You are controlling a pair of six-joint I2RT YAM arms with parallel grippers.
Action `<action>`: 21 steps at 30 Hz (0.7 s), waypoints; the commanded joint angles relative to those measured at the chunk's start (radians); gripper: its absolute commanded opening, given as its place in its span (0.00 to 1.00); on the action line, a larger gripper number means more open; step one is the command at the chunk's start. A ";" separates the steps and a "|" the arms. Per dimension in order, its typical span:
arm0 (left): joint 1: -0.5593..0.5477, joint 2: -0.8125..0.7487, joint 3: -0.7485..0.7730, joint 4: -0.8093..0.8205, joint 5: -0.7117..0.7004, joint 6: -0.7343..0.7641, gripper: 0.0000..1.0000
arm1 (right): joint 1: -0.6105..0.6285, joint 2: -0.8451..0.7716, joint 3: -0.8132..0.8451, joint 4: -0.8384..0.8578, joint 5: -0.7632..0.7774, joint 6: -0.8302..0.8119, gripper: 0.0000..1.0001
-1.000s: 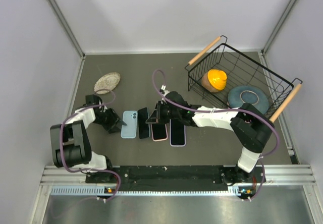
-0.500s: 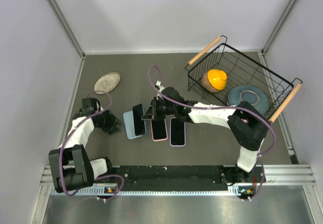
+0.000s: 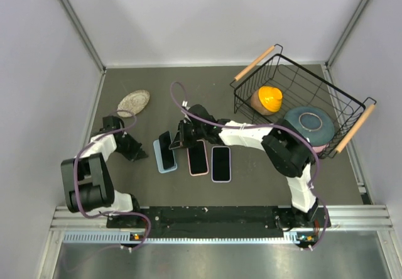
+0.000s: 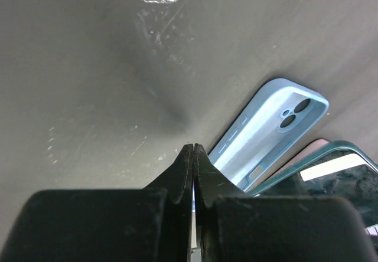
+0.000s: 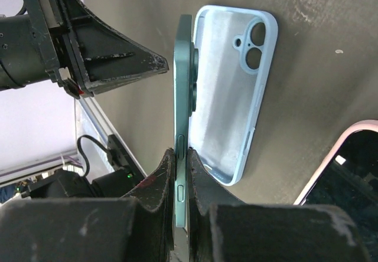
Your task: Put the phone into the phone case
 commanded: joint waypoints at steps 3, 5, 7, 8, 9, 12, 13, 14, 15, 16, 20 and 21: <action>0.003 0.091 -0.050 0.144 0.179 0.039 0.00 | 0.012 0.043 0.086 0.015 -0.061 0.007 0.00; 0.004 0.105 -0.063 0.162 0.179 0.039 0.00 | 0.013 0.051 0.090 0.009 -0.063 0.005 0.00; 0.003 0.114 -0.071 0.178 0.183 0.038 0.00 | 0.013 0.074 0.101 0.003 -0.067 0.002 0.00; 0.003 0.123 -0.079 0.184 0.200 0.039 0.00 | 0.012 0.080 0.102 0.003 -0.066 -0.005 0.00; 0.003 0.126 -0.085 0.192 0.208 0.039 0.00 | 0.013 0.095 0.103 0.001 -0.061 -0.005 0.00; 0.003 0.122 -0.112 0.224 0.232 0.036 0.00 | 0.010 0.118 0.107 0.003 -0.072 -0.004 0.00; 0.003 0.117 -0.120 0.228 0.233 0.035 0.00 | 0.010 0.128 0.107 0.003 -0.073 -0.004 0.00; 0.001 0.113 -0.129 0.233 0.233 0.035 0.00 | 0.010 0.129 0.107 0.003 -0.070 -0.001 0.00; 0.003 0.108 -0.136 0.235 0.229 0.035 0.00 | 0.010 0.131 0.104 0.004 -0.060 -0.002 0.00; 0.003 0.105 -0.142 0.238 0.231 0.035 0.00 | 0.009 0.134 0.103 0.008 -0.057 0.001 0.00; 0.001 0.064 -0.197 0.245 0.208 0.025 0.00 | 0.004 0.145 0.098 0.029 -0.040 0.017 0.00; 0.001 0.059 -0.205 0.247 0.205 0.022 0.00 | -0.002 0.146 0.090 0.038 -0.038 0.027 0.00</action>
